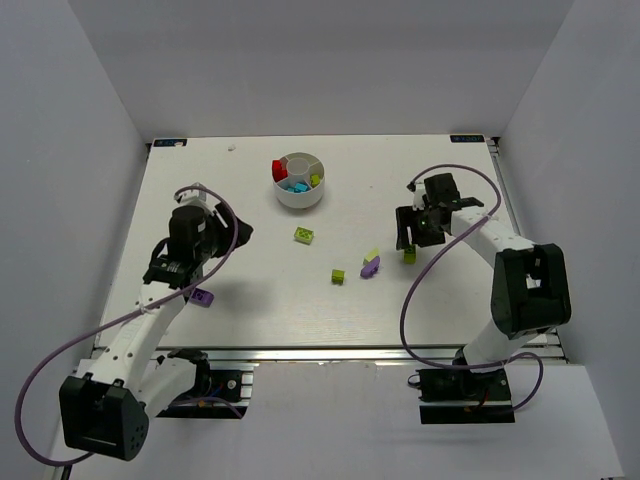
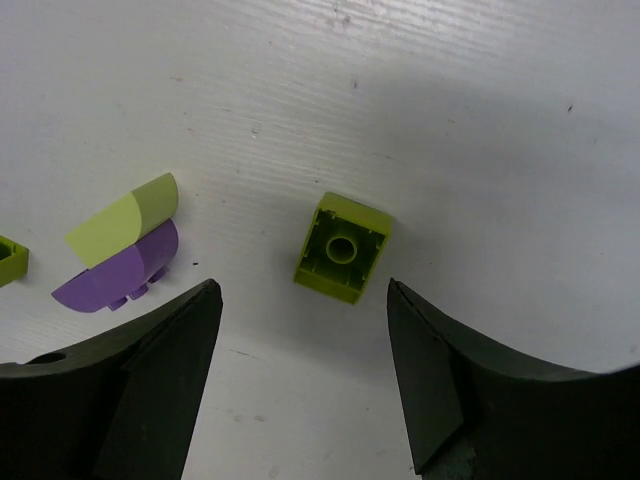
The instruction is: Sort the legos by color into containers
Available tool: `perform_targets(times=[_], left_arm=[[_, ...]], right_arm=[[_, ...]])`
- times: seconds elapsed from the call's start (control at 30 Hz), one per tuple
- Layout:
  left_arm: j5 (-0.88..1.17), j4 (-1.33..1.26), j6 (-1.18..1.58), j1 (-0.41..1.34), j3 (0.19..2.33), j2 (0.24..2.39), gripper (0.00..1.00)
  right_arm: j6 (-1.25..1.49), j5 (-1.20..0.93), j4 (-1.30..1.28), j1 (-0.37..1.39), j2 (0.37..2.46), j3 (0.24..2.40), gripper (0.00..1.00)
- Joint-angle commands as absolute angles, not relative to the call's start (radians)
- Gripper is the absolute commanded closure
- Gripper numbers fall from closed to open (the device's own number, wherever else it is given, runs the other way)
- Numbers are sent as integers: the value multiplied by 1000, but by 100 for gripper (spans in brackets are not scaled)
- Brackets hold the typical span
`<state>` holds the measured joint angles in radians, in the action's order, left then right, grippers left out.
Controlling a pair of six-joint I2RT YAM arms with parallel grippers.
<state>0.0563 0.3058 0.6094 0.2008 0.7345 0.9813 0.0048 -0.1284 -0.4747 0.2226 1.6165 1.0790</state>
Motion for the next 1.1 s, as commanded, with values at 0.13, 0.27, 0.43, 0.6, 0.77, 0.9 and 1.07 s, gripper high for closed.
perform_targets(times=[0.13,0.27,0.43,0.6,0.77,0.9,1.07], left_arm=[[17,308,640,199,707,910,29],[15,318,653,199,686,879,29],[18,327,676,198,655,839,29],[15,339,681,199,644,816,29],[20,339,686,199,638,807,29],[31,334,690,198,635,808,29],[38,330,692,198,626,807,29]], right_arm=[[172,-65,-500,219,1674,1118,31],[198,-11,-503,219,1710,1127,35],[232,35,-505,219,1747,1121,40],[232,43,-486,219,1750,1118,45],[181,32,-466,219,1735,1118,63],[75,5,-391,221,1675,1115,85],[-133,-221,-249,225,1611,1163,100]])
